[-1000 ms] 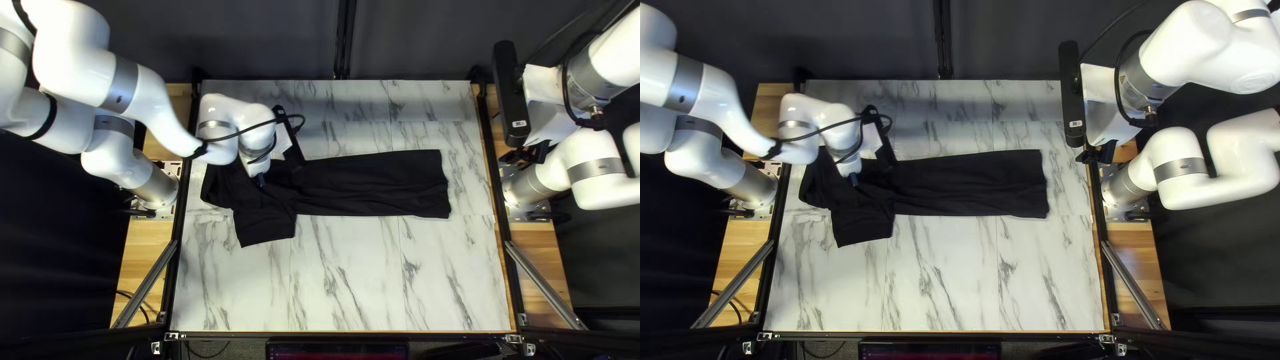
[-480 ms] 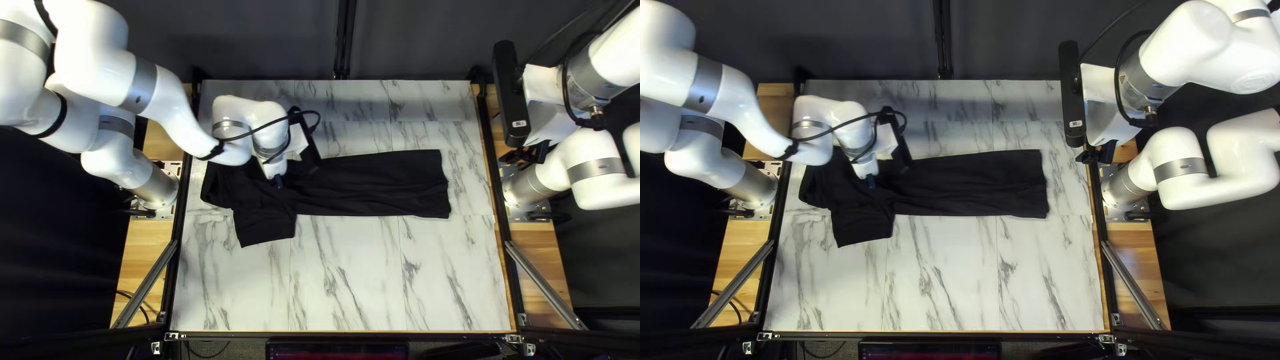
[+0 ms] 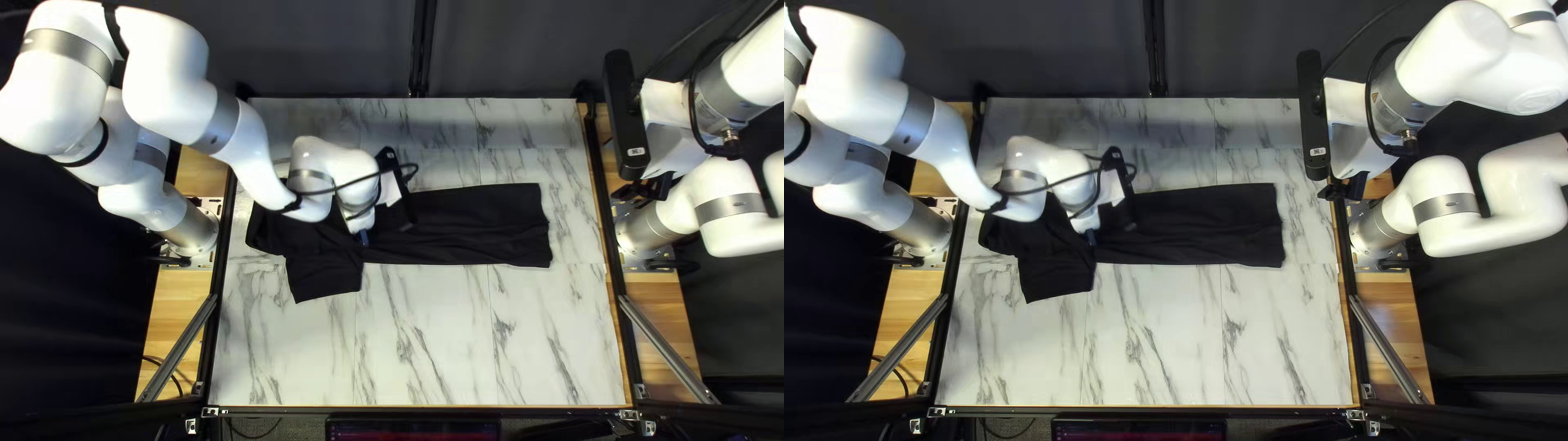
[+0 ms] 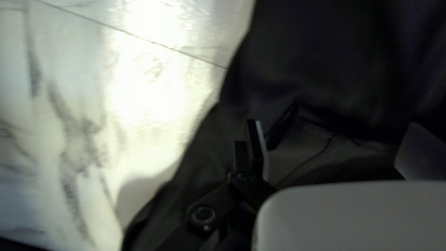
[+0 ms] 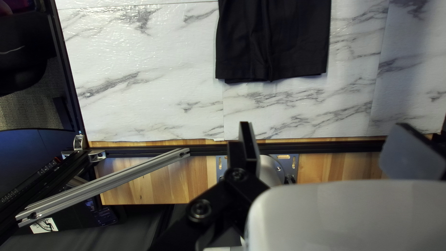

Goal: Fold t-shirt

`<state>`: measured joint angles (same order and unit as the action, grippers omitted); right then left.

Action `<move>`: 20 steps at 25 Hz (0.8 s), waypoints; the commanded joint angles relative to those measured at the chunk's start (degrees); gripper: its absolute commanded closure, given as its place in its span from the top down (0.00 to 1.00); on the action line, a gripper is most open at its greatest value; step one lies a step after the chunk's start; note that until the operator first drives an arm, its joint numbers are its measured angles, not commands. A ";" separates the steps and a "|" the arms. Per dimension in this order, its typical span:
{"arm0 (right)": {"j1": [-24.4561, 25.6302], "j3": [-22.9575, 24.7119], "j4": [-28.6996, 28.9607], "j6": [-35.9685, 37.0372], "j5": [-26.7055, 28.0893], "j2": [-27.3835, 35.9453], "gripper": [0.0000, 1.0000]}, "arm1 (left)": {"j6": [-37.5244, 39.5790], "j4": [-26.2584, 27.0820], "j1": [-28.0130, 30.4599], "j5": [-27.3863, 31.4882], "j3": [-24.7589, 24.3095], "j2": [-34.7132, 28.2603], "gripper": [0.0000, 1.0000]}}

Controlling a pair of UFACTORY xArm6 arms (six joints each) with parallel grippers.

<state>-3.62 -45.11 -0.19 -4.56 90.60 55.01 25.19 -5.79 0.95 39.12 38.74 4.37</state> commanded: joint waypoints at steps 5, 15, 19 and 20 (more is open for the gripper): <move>0.00 0.00 0.00 0.00 0.00 0.00 1.00 | 5.60 -1.34 5.30 4.19 -4.74 -9.21 1.00; 0.00 0.00 0.00 0.00 0.00 0.00 1.00 | -0.06 -3.44 -1.21 7.76 -13.93 -28.32 1.00; 0.00 0.00 0.00 0.00 0.00 0.00 1.00 | -11.64 3.77 -7.23 1.15 -13.75 -24.99 1.00; 0.00 0.00 0.00 0.00 0.00 0.00 1.00 | -12.74 4.61 -7.48 0.36 -13.39 -24.05 1.00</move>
<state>-3.62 -45.11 -0.19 -4.56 90.60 55.01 18.54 -5.64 -3.59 43.67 24.83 -22.24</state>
